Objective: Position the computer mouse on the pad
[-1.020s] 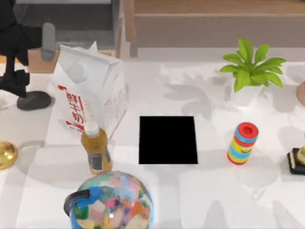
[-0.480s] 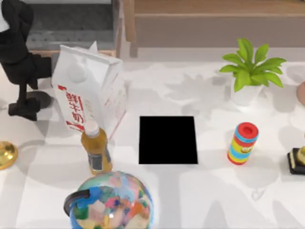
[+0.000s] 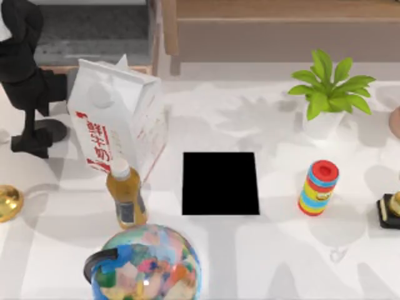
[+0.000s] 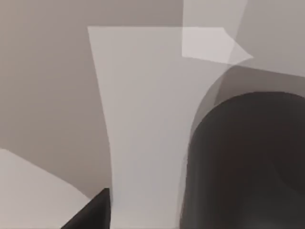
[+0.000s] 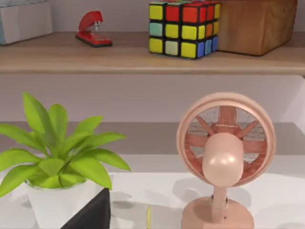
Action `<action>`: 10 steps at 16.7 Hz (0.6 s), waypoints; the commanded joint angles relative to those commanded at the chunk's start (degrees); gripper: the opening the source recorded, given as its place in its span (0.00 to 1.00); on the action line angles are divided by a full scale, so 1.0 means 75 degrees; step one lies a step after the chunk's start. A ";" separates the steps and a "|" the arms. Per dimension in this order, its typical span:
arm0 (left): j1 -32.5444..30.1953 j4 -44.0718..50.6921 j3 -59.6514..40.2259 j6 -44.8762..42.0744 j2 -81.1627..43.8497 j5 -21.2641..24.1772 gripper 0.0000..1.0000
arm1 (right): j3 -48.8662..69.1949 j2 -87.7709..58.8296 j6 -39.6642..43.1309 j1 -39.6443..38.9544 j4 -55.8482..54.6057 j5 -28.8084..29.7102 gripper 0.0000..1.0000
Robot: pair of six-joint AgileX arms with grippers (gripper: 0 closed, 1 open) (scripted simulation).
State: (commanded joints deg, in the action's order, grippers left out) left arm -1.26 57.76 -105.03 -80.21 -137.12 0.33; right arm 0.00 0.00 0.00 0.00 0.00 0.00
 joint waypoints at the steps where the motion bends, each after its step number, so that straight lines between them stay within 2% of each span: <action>1: 0.0000 0.0000 0.0000 0.0000 0.0000 0.0000 0.77 | 0.0000 0.0000 0.0000 0.0000 0.0000 0.0000 1.00; 10: 0.0000 0.0000 0.0000 0.0000 0.0000 0.0000 0.10 | 0.0000 0.0000 0.0000 0.0000 0.0000 0.0000 1.00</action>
State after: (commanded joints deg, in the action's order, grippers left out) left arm -1.26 57.76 -105.03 -80.21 -137.12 0.33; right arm 0.00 0.00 0.00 0.00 0.00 0.00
